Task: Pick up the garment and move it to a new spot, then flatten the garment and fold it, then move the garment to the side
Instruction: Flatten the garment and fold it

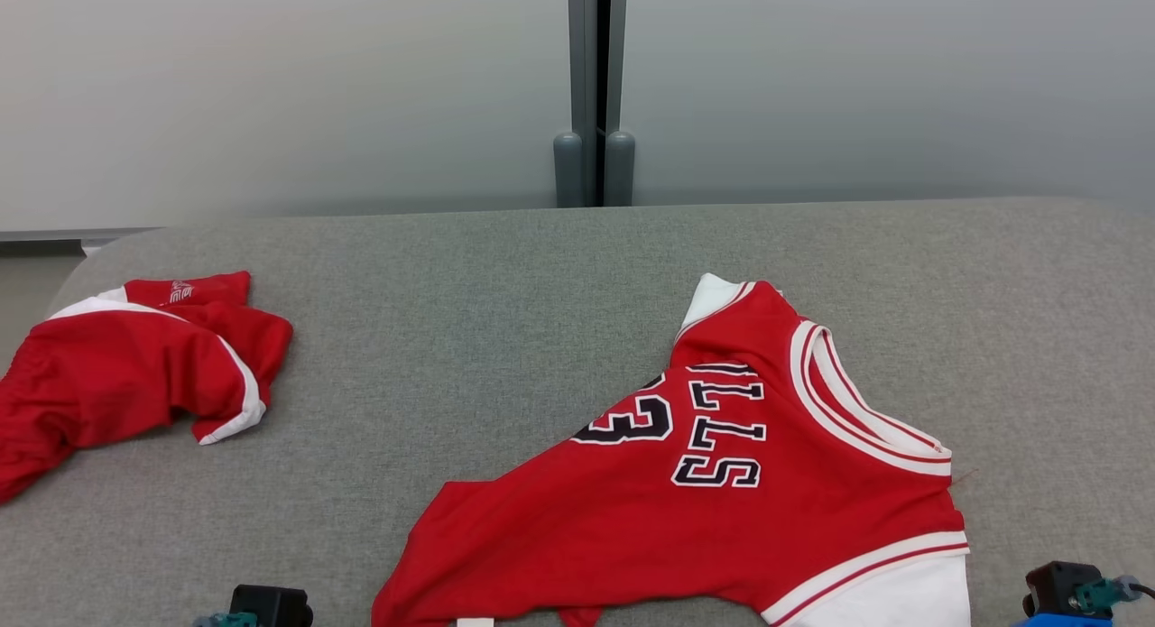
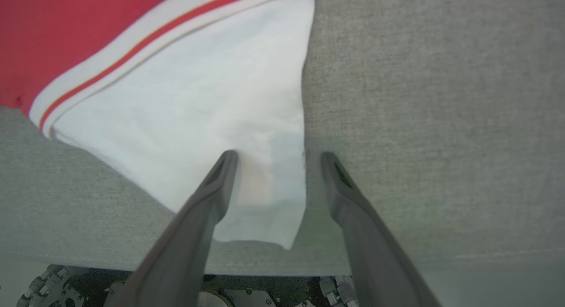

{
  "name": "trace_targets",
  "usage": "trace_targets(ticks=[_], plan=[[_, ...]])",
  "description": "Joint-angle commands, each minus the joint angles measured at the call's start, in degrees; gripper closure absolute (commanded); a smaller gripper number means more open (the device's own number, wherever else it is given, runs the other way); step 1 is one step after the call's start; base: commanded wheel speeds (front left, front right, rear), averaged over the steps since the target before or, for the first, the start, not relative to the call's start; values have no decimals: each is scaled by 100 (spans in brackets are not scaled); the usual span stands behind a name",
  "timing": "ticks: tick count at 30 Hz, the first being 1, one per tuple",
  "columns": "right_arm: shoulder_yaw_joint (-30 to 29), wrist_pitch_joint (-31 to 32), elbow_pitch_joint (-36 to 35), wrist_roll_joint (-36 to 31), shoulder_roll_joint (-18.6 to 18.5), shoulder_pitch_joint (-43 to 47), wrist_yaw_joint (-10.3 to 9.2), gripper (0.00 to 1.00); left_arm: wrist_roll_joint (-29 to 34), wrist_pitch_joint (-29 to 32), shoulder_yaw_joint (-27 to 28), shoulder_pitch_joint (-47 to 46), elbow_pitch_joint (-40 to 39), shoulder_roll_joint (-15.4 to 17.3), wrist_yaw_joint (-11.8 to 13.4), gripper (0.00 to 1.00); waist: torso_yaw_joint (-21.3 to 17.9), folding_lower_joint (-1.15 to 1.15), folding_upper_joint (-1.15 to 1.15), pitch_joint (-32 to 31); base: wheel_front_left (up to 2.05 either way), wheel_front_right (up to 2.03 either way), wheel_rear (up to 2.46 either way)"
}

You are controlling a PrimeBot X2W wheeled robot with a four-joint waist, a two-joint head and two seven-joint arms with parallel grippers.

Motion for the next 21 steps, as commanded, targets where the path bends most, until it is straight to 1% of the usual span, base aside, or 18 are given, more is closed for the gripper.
trace_targets(ticks=[1, 4, 12, 13, 15, 16, 17, 18, 19, 21], plan=[[-1, -108, 150, 26, 20, -206, 1, 0, -35, -12, -63, -172, 117, -19, -53, 0, 4, 0, 0, 35, 0, 0, 0], [72, -279, 488, 37, 3, -351, 1, 0, -48, -115, -153, -375, 379, -45, -108, 0, -34, 0, 0, 100, 0, 0, 0], [331, -389, 1256, 205, 32, -550, 0, 0, -195, -418, -393, -685, 857, -69, -178, 0, -73, 0, 0, 161, 0, 0, 0], [390, -389, 1303, 238, 46, -552, 1, 4, -216, -476, -423, -723, 885, -84, -184, 0, -72, 0, 0, 163, 0, 0, 0], [559, -418, 1355, 324, 63, -582, 8, 63, -257, -587, -494, -792, 936, -89, -185, 0, -69, 0, 0, 162, 0, 0, 0], [652, -471, 1347, 373, 56, -605, 11, 96, -260, -629, -535, -813, 964, -79, -187, 9, -70, 0, 0, 163, 0, 0, 0], [742, -544, 1332, 433, 37, -643, 21, 100, -278, -663, -586, -831, 977, -66, -188, 31, -70, 0, 0, 162, 0, 0, 0], [823, -618, 1321, 497, 15, -679, 26, 100, -308, -689, -634, -852, 977, -48, -190, 93, -72, 0, 0, 162, 0, 0, 0], [905, -707, 1292, 545, -25, -705, 33, 100, -342, -720, -690, -873, 960, -20, -191, 100, -73, 0, 0, 159, 0, 0, 0], [965, -942, 1197, 647, -143, -749, 29, 100, -425, -767, -756, -881, 928, 59, -178, 100, -72, 0, 0, 153, 0, 0, 0]])
